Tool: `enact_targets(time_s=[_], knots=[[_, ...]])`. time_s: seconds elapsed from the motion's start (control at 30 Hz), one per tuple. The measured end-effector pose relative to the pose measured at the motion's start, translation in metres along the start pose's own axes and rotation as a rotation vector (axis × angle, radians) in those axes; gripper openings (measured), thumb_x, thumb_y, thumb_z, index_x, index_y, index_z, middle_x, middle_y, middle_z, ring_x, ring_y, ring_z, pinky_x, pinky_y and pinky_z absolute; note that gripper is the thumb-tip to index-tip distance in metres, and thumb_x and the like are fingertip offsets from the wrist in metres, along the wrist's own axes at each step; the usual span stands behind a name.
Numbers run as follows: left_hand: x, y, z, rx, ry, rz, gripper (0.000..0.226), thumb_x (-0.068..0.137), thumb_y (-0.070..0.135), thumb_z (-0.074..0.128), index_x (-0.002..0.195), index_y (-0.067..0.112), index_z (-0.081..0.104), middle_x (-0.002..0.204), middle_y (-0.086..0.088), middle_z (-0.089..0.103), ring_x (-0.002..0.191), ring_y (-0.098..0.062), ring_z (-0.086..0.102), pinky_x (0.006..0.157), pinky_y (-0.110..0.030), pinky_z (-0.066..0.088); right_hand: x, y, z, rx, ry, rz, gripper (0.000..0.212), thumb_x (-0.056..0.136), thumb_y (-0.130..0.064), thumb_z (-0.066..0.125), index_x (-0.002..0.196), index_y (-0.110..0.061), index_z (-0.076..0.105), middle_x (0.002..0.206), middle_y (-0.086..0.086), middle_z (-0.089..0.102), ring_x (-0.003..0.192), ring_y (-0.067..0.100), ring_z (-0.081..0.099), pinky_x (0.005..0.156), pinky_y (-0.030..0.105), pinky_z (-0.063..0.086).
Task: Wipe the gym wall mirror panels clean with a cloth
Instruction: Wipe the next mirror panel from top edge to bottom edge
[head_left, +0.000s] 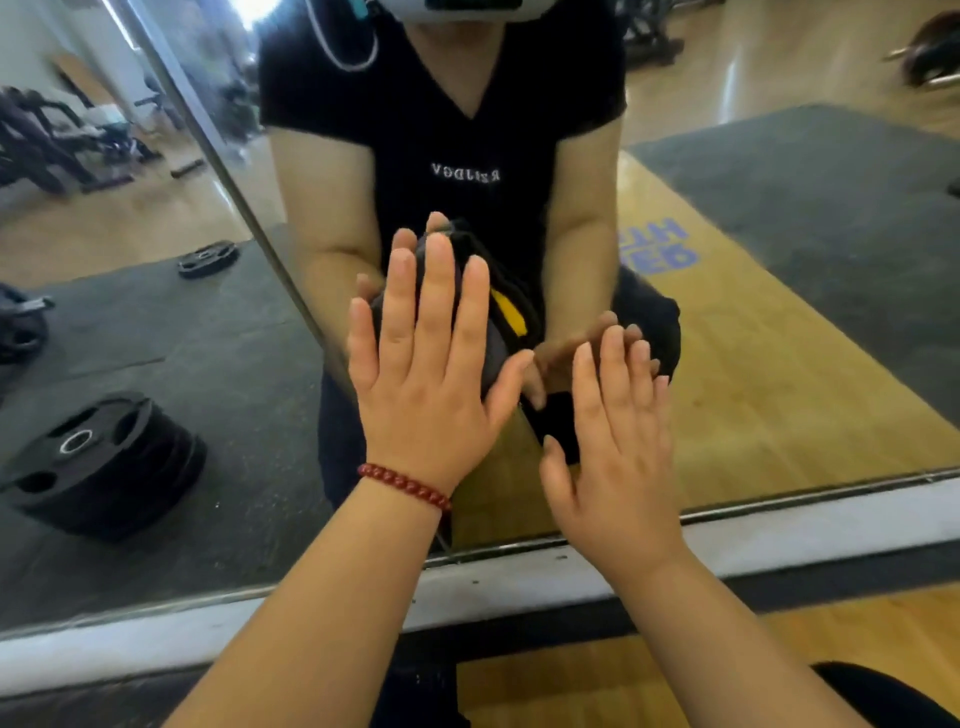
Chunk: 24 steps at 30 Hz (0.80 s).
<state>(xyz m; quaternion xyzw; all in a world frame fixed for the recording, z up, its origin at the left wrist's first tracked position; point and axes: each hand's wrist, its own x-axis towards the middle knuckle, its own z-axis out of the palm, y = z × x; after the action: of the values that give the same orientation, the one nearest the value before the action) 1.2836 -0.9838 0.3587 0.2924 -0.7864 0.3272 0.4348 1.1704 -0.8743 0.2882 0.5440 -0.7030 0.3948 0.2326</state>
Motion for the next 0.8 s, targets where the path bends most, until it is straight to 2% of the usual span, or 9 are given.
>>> enact_targets(time_s=[0.07, 0.17, 0.23, 0.37, 0.47, 0.57, 0.67, 0.8], knots=[[-0.031, 0.004, 0.012, 0.034, -0.039, 0.056, 0.083, 0.099, 0.056, 0.041, 0.158, 0.015, 0.0, 0.165, -0.006, -0.015, 0.151, -0.021, -0.014, 0.121, -0.043, -0.008, -0.003, 0.003, -0.001, 0.008, -0.001, 0.039, 0.086, 0.088, -0.02, 0.057, 0.158, -0.01, 0.007, 0.165, 0.004, -0.009, 0.153, 0.029, -0.003, 0.123, 0.05, 0.006], [-0.072, 0.008, 0.023, 0.096, -0.093, 0.146, 0.092, 0.095, 0.058, 0.048, 0.158, 0.012, -0.001, 0.164, -0.008, -0.017, 0.151, -0.024, -0.014, 0.121, -0.044, -0.009, -0.007, 0.003, 0.0, 0.035, -0.004, 0.083, 0.087, 0.088, -0.02, 0.059, 0.158, -0.013, 0.008, 0.165, 0.004, -0.007, 0.153, 0.029, -0.005, 0.123, 0.051, 0.007], [-0.071, 0.011, 0.023, 0.096, -0.088, 0.118, 0.091, 0.096, 0.058, 0.047, 0.158, 0.014, -0.003, 0.163, -0.008, -0.019, 0.15, -0.024, -0.017, 0.12, -0.043, -0.01, -0.006, 0.005, 0.002, 0.042, -0.01, 0.076, 0.088, 0.089, -0.02, 0.059, 0.158, -0.015, 0.006, 0.165, 0.001, -0.011, 0.153, 0.028, -0.007, 0.123, 0.051, 0.005], [-0.046, 0.022, 0.021, -0.038, 0.008, -0.077, 0.083, 0.101, 0.056, 0.04, 0.157, 0.018, -0.007, 0.162, -0.002, -0.024, 0.15, -0.021, -0.019, 0.121, -0.043, -0.011, -0.008, 0.009, 0.006, 0.068, -0.001, 0.059, 0.089, 0.09, -0.018, 0.058, 0.159, -0.018, 0.0, 0.164, 0.003, -0.009, 0.153, 0.029, -0.007, 0.123, 0.051, 0.004], [-0.047, 0.022, 0.031, -0.026, 0.081, -0.051, 0.083, 0.1, 0.056, 0.039, 0.158, 0.016, -0.004, 0.163, -0.003, -0.019, 0.151, -0.021, -0.015, 0.121, -0.044, -0.009, -0.017, 0.01, 0.004, 0.115, -0.041, 0.079, 0.087, 0.092, -0.018, 0.056, 0.159, -0.017, 0.001, 0.165, 0.003, -0.008, 0.153, 0.03, -0.008, 0.124, 0.049, 0.008], [-0.085, 0.022, 0.044, 0.009, 0.017, 0.033, 0.084, 0.099, 0.056, 0.042, 0.158, 0.014, -0.001, 0.164, -0.007, -0.016, 0.151, -0.023, -0.013, 0.121, -0.044, -0.009, -0.023, 0.008, 0.003, 0.12, -0.084, 0.129, 0.086, 0.091, -0.02, 0.054, 0.159, -0.017, 0.001, 0.165, 0.002, -0.01, 0.152, 0.031, -0.01, 0.124, 0.043, 0.003], [-0.139, 0.027, 0.054, -0.001, -0.082, 0.093, 0.077, 0.102, 0.052, 0.035, 0.158, 0.013, 0.0, 0.165, -0.01, -0.014, 0.152, -0.025, -0.012, 0.121, -0.045, -0.007, -0.03, 0.006, 0.008, 0.076, -0.112, 0.146, 0.087, 0.089, -0.02, 0.056, 0.158, -0.017, 0.004, 0.165, 0.0, -0.014, 0.152, 0.029, -0.011, 0.123, 0.045, 0.008], [-0.139, 0.034, 0.053, -0.037, -0.09, 0.0, 0.077, 0.103, 0.051, 0.036, 0.158, 0.014, -0.001, 0.164, -0.009, -0.017, 0.151, -0.025, -0.015, 0.121, -0.045, -0.008, -0.035, 0.009, 0.011, 0.063, -0.13, 0.134, 0.089, 0.087, -0.019, 0.058, 0.157, -0.019, 0.004, 0.164, -0.002, -0.015, 0.152, 0.028, -0.01, 0.123, 0.047, 0.011]])
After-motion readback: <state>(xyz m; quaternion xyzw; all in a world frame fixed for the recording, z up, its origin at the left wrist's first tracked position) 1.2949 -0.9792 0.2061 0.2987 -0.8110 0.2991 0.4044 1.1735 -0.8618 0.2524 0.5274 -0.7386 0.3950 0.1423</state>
